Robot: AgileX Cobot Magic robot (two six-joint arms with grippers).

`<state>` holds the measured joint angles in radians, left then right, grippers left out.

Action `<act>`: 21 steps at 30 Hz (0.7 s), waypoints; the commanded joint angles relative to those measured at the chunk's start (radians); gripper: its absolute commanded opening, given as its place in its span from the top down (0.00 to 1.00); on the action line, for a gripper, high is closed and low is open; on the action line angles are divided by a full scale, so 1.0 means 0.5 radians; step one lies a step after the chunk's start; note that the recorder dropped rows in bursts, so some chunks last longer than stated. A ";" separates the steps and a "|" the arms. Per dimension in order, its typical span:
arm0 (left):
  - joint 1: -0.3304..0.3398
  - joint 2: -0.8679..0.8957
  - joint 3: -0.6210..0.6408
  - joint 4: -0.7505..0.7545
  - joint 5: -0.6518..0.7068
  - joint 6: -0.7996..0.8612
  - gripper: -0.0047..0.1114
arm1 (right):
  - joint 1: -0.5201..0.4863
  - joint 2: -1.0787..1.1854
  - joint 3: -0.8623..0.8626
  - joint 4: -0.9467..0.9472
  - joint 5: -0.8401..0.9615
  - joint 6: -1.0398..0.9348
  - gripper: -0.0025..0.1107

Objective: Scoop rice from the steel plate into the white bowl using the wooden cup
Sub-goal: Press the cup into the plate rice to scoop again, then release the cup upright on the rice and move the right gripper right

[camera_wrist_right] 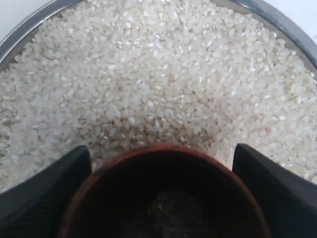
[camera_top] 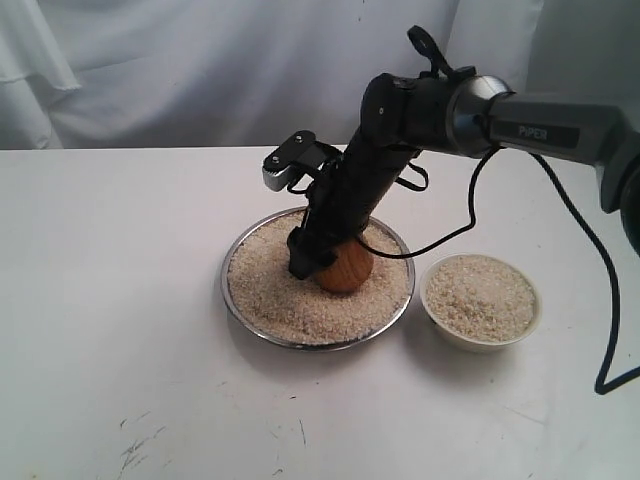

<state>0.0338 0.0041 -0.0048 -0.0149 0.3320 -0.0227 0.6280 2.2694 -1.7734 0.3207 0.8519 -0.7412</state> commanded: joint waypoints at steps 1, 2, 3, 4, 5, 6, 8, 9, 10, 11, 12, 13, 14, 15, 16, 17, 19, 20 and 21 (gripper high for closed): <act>0.004 -0.008 0.010 -0.003 -0.026 -0.002 0.96 | -0.012 -0.009 0.001 0.209 -0.001 -0.163 0.38; 0.004 -0.008 0.010 -0.003 -0.026 -0.002 0.96 | -0.012 -0.009 0.001 0.229 0.013 -0.179 0.35; 0.004 -0.008 0.010 -0.003 -0.026 -0.002 0.96 | -0.012 -0.009 0.001 0.229 0.027 -0.179 0.32; 0.004 -0.008 0.010 -0.003 -0.026 -0.002 0.96 | -0.012 -0.009 0.001 0.225 0.050 -0.183 0.29; 0.004 -0.008 0.010 -0.003 -0.026 -0.002 0.96 | -0.016 -0.009 0.001 0.225 0.088 -0.211 0.26; 0.004 -0.008 0.010 -0.003 -0.026 -0.002 0.96 | -0.021 -0.009 0.001 0.225 0.109 -0.225 0.23; 0.004 -0.008 0.010 -0.003 -0.026 -0.002 0.96 | -0.032 -0.009 0.001 0.225 0.149 -0.252 0.19; 0.004 -0.008 0.010 -0.003 -0.026 -0.002 0.96 | -0.031 -0.009 0.001 0.229 0.161 -0.252 0.17; 0.004 -0.008 0.010 -0.003 -0.026 -0.002 0.96 | -0.036 -0.009 0.001 0.229 0.172 -0.252 0.16; 0.004 -0.008 0.010 -0.003 -0.026 -0.002 0.96 | -0.040 -0.009 0.001 0.229 0.188 -0.252 0.15; 0.004 -0.008 0.010 -0.003 -0.026 -0.002 0.96 | -0.044 -0.009 0.001 0.229 0.197 -0.252 0.15; 0.004 -0.008 0.010 -0.003 -0.026 -0.002 0.96 | -0.044 -0.009 0.001 0.229 0.197 -0.252 0.15; 0.004 -0.008 0.010 -0.003 -0.026 -0.002 0.96 | -0.051 -0.015 0.001 0.225 0.188 -0.247 0.15; 0.004 -0.008 0.010 -0.003 -0.026 -0.002 0.96 | -0.053 -0.024 0.001 0.225 0.172 -0.247 0.15; 0.004 -0.008 0.010 -0.003 -0.026 -0.002 0.96 | -0.057 -0.034 0.001 0.234 0.141 -0.247 0.15; 0.004 -0.008 0.010 -0.003 -0.026 -0.002 0.96 | -0.057 -0.047 0.001 0.238 0.101 -0.247 0.15; 0.004 -0.008 0.010 -0.003 -0.026 -0.002 0.96 | -0.057 -0.062 0.001 0.238 0.029 -0.247 0.15; 0.004 -0.008 0.010 -0.003 -0.026 -0.002 0.96 | -0.057 -0.066 0.001 0.238 -0.004 -0.251 0.15; 0.004 -0.008 0.010 -0.003 -0.026 -0.002 0.96 | -0.057 -0.066 0.001 0.227 -0.030 -0.251 0.15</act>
<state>0.0338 0.0041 -0.0048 -0.0149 0.3320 -0.0227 0.6059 2.2546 -1.7734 0.4249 0.8809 -0.8609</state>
